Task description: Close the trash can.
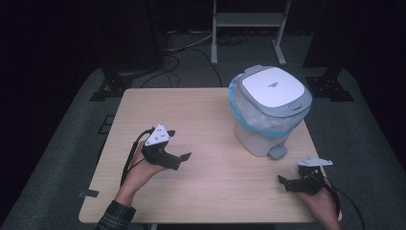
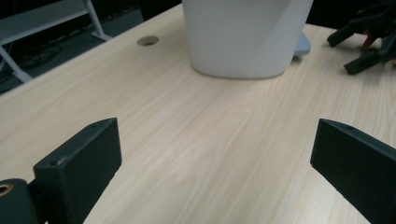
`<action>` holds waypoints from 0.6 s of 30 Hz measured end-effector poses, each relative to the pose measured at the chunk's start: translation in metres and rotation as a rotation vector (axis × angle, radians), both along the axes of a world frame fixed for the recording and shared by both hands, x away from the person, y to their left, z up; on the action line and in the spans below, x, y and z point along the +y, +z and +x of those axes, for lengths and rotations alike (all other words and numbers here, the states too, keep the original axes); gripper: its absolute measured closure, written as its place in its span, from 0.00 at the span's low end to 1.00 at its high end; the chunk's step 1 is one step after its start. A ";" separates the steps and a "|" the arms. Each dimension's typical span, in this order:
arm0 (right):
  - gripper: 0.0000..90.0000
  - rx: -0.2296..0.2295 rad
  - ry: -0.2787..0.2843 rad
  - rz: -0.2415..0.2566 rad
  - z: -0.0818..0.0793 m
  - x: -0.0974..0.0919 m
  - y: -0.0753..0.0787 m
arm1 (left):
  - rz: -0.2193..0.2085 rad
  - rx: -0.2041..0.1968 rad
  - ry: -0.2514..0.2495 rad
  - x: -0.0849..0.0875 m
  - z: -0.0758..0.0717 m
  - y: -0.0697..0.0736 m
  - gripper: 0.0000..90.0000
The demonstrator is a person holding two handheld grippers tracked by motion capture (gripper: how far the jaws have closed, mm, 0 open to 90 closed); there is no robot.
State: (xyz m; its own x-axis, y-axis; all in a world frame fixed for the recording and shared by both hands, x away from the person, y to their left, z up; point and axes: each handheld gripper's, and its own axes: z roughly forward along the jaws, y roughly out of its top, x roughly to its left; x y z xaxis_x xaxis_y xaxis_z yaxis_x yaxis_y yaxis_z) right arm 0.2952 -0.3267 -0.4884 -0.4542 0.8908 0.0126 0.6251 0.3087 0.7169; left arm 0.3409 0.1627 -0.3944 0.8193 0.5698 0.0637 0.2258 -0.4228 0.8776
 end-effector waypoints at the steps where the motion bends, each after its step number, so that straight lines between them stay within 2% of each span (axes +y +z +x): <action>1: 0.03 0.001 -0.001 0.001 0.000 0.000 0.000 | 0.003 0.005 0.004 0.002 -0.001 -0.004 0.01; 5: 0.03 0.000 -0.001 0.001 0.000 0.000 0.000 | 0.008 0.030 0.022 0.011 -0.005 -0.018 0.01; 11: 0.03 0.000 0.000 0.000 0.000 0.000 0.000 | 0.039 0.065 0.050 0.020 -0.009 -0.039 0.01; 18: 0.03 -0.001 0.000 0.000 0.000 0.000 0.000 | 0.075 0.096 0.067 0.027 -0.013 -0.055 0.01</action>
State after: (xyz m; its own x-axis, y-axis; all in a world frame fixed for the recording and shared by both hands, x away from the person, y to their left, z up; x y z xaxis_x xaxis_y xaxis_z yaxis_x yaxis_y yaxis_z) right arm 0.2952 -0.3267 -0.4884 -0.4543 0.8908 0.0120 0.6246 0.3088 0.7172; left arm 0.3280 0.1893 -0.4490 0.7842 0.6197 0.0312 0.3368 -0.4675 0.8173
